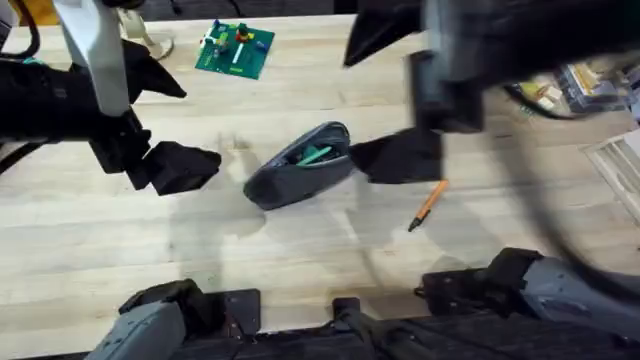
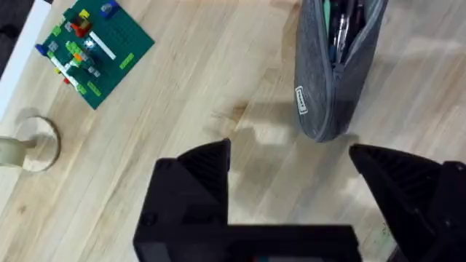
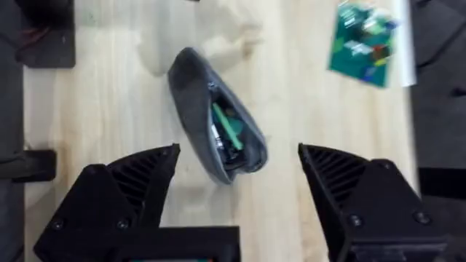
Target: Unzip the bag, pick up the pens from the table one at a time and place them inside, then zip the bag closed.
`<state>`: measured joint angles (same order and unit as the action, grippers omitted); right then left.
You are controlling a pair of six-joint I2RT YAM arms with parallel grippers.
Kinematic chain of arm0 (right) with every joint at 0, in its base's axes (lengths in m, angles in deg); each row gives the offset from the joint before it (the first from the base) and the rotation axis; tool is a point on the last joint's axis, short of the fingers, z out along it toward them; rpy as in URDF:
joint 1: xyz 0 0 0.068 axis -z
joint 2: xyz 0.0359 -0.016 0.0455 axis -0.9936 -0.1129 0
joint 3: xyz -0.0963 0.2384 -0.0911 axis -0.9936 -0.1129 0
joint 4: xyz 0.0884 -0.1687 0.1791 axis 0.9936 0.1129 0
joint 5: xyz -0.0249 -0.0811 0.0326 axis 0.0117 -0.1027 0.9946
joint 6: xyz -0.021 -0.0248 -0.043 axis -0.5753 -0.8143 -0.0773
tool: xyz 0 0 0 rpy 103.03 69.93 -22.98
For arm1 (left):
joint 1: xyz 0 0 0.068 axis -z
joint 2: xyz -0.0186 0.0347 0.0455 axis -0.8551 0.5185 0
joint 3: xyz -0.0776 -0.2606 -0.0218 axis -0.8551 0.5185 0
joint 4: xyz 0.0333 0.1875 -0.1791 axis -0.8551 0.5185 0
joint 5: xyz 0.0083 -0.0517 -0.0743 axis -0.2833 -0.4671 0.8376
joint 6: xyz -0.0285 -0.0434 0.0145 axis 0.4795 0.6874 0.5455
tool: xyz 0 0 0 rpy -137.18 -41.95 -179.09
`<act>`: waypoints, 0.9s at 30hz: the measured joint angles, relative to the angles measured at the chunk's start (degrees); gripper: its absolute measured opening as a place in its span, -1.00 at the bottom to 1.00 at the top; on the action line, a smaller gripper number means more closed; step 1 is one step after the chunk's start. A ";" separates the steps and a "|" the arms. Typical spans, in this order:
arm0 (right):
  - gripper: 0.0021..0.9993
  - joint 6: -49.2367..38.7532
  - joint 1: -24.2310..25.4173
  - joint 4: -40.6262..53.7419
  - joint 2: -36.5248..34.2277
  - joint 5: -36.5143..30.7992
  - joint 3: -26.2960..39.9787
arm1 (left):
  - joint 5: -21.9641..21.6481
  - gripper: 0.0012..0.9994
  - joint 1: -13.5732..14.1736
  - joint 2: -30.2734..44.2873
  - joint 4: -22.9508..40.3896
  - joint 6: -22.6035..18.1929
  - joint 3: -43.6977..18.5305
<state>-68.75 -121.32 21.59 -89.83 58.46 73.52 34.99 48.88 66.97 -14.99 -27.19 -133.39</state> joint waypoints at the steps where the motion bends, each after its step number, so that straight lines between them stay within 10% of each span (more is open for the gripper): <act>1: 1.00 0.00 0.00 0.00 2.13 -0.20 0.00 | 0.00 0.99 0.00 0.00 -0.01 0.00 0.00; 9: 1.00 5.50 0.30 0.63 13.55 -3.36 -0.15 | 0.00 0.99 0.00 0.00 0.00 0.00 0.00; 27: 1.00 11.48 0.05 1.95 16.06 -7.89 -0.90 | 0.00 0.99 0.00 0.00 -0.23 0.00 0.00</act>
<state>-57.27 -121.26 23.53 -73.77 50.57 72.62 34.99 48.88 66.97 -15.22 -27.19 -133.39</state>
